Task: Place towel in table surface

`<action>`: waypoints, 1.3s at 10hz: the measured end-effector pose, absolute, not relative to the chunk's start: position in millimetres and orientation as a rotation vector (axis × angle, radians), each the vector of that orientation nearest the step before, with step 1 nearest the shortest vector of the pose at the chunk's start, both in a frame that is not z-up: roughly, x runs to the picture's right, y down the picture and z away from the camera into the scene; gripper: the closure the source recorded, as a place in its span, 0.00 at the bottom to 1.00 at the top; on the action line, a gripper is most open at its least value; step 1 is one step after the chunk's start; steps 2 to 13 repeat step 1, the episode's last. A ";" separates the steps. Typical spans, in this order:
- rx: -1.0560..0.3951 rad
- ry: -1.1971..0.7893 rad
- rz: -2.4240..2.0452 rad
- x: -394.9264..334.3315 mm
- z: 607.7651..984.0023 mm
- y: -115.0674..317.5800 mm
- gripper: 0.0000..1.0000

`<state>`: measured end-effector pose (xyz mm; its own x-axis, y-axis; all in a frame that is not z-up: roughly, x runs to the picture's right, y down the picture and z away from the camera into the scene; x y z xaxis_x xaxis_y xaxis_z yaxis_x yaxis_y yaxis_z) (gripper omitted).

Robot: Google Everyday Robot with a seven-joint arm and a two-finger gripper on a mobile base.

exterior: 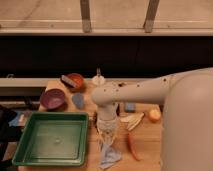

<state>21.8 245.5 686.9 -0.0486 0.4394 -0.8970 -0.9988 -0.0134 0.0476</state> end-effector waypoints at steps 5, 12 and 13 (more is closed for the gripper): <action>-0.810 0.860 1.453 24.1 672.2 231.9 0.68; -0.810 0.860 1.453 24.1 672.2 231.9 0.68; -0.810 0.860 1.453 24.1 672.2 231.9 0.68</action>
